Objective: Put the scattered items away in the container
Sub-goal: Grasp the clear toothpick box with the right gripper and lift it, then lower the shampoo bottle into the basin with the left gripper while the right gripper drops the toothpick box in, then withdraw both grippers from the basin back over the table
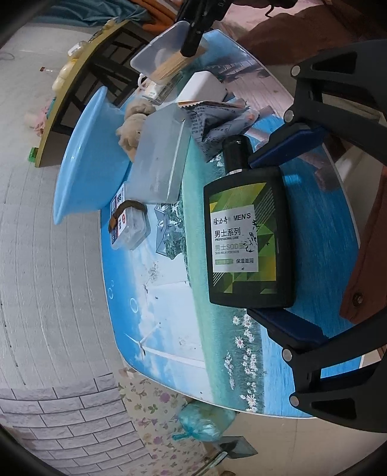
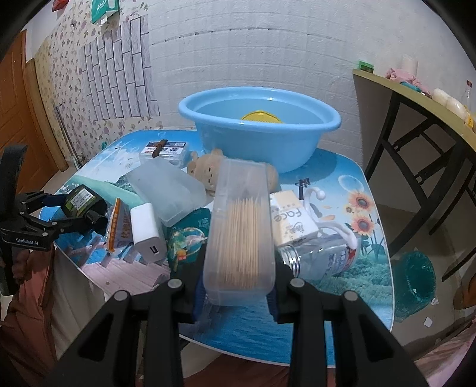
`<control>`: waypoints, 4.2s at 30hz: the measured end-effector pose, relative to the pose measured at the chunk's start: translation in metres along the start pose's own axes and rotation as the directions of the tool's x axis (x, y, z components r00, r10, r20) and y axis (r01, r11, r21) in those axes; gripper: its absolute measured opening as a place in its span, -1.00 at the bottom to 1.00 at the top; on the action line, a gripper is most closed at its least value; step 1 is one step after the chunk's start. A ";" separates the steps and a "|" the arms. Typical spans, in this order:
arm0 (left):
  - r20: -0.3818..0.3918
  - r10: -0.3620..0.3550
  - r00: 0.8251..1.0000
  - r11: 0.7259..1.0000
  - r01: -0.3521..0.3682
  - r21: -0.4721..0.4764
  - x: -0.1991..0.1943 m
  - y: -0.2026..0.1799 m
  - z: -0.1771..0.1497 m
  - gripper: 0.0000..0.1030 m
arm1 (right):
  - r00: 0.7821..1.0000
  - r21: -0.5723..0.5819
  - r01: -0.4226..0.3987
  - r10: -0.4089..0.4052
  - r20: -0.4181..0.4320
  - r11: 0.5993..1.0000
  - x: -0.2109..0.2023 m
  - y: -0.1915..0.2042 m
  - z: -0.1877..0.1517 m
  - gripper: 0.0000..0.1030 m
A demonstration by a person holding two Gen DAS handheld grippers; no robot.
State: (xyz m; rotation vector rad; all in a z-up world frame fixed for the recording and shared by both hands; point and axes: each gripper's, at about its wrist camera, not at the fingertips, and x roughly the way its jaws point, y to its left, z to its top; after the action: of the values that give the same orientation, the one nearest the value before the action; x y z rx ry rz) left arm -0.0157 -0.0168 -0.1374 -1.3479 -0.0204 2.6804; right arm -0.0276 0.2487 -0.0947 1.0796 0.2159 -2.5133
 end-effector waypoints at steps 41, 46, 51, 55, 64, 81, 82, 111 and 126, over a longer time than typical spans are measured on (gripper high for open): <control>0.184 0.030 0.982 1.000 -0.030 -0.004 -0.050 -0.012 0.031 0.74 | 0.996 0.000 -0.011 0.011 0.084 1.000 -0.025 0.002 0.020 -0.38; 0.215 0.034 0.976 0.999 -0.032 -0.015 -0.059 -0.019 0.054 0.74 | 0.991 -0.007 -0.015 0.016 0.134 1.000 -0.036 0.001 0.038 -0.38; 0.244 0.012 0.970 1.000 -0.014 0.008 -0.058 -0.031 0.080 0.74 | 0.987 -0.009 -0.018 0.019 0.162 1.000 -0.035 -0.005 0.058 -0.38; 0.251 -0.024 0.968 0.999 0.016 0.034 -0.052 -0.043 0.099 0.74 | 0.985 -0.009 -0.016 0.018 0.172 1.000 -0.027 -0.010 0.069 -0.38; 0.243 -0.073 0.967 0.995 0.054 0.082 -0.025 -0.072 0.143 0.73 | 0.986 0.007 -0.020 0.019 0.167 1.000 0.000 -0.030 0.090 -0.38; 0.309 -0.137 0.941 0.984 0.093 0.153 -0.022 -0.096 0.197 0.72 | 0.981 0.044 -0.054 0.045 0.187 0.998 0.032 -0.061 0.111 -0.38; 0.320 -0.137 0.937 0.983 0.088 0.162 -0.022 -0.098 0.201 0.72 | 0.981 0.044 -0.056 0.046 0.189 0.997 0.033 -0.062 0.112 -0.38; 0.206 -0.080 0.975 0.981 0.039 0.192 0.022 -0.115 0.191 0.72 | 0.986 0.061 -0.059 0.048 0.163 0.996 0.041 -0.064 0.105 -0.36; 0.136 0.006 0.991 0.997 -0.016 0.075 -0.003 -0.079 0.114 0.87 | 0.995 0.134 -0.003 -0.011 0.102 0.991 0.013 -0.066 0.055 -0.36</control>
State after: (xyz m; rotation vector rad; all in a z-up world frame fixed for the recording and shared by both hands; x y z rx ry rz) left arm -0.0955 0.0670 -0.0606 -1.1458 0.0741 2.7473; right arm -0.0999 0.2888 -0.0671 0.9964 0.0205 -2.6098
